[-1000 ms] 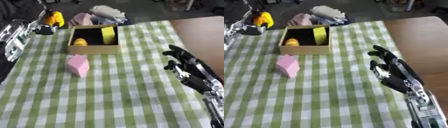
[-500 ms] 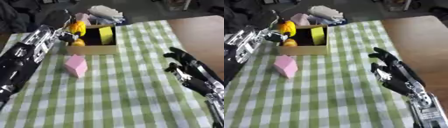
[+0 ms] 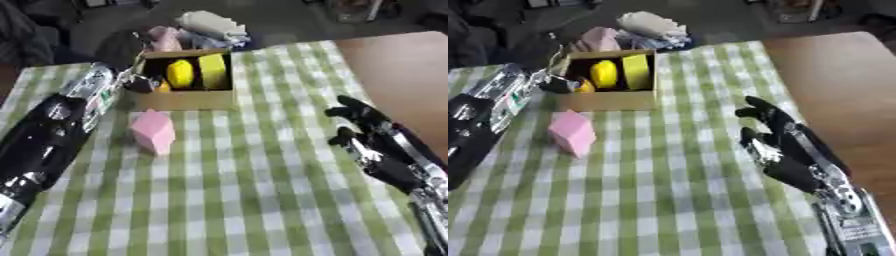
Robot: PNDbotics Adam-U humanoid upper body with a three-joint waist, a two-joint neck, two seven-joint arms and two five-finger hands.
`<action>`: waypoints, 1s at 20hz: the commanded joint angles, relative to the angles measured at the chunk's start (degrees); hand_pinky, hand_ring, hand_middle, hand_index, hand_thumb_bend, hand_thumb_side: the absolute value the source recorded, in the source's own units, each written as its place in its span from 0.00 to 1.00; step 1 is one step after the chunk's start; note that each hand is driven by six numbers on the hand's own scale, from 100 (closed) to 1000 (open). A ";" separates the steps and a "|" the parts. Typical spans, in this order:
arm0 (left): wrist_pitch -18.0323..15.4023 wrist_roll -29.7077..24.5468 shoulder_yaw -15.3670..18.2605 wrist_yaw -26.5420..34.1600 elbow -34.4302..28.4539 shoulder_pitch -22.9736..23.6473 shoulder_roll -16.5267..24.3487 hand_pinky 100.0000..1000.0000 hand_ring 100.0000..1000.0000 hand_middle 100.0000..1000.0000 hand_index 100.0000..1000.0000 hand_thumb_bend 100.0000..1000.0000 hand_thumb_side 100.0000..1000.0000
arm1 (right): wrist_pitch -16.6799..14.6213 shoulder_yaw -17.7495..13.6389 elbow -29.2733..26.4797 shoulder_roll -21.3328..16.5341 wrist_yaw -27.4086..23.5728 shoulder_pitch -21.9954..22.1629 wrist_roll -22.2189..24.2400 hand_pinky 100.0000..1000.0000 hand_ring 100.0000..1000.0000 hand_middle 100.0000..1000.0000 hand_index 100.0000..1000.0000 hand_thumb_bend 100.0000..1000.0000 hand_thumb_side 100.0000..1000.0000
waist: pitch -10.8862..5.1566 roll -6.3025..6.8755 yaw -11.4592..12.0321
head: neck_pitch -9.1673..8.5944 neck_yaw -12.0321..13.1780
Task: Pick up objects on the table and place them in the box.
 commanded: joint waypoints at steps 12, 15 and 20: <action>-9.43 -11.84 4.85 25.43 -34.35 14.23 17.00 0.80 0.77 0.77 0.86 0.17 0.16 | -0.18 -1.72 -0.37 -1.64 0.57 -0.53 -1.26 0.64 1.00 0.81 0.97 0.00 0.41 | -0.31 -0.26 3.15 | -0.89 -2.73; -11.69 -13.88 6.32 28.93 -40.63 19.41 20.41 0.80 0.77 0.77 0.86 0.22 0.20 | -0.23 -1.83 -0.38 -1.89 0.66 -0.33 -1.32 0.64 1.00 0.81 0.97 0.00 0.41 | -0.38 -0.16 3.72 | -1.08 -3.43; -14.13 -20.87 5.02 28.10 -44.58 23.86 22.59 0.81 0.79 0.79 0.87 0.33 0.31 | -0.38 -1.72 -0.43 -1.95 0.71 -0.39 -0.97 0.64 1.00 0.81 0.97 0.00 0.41 | -0.42 -0.29 3.87 | -1.50 -3.74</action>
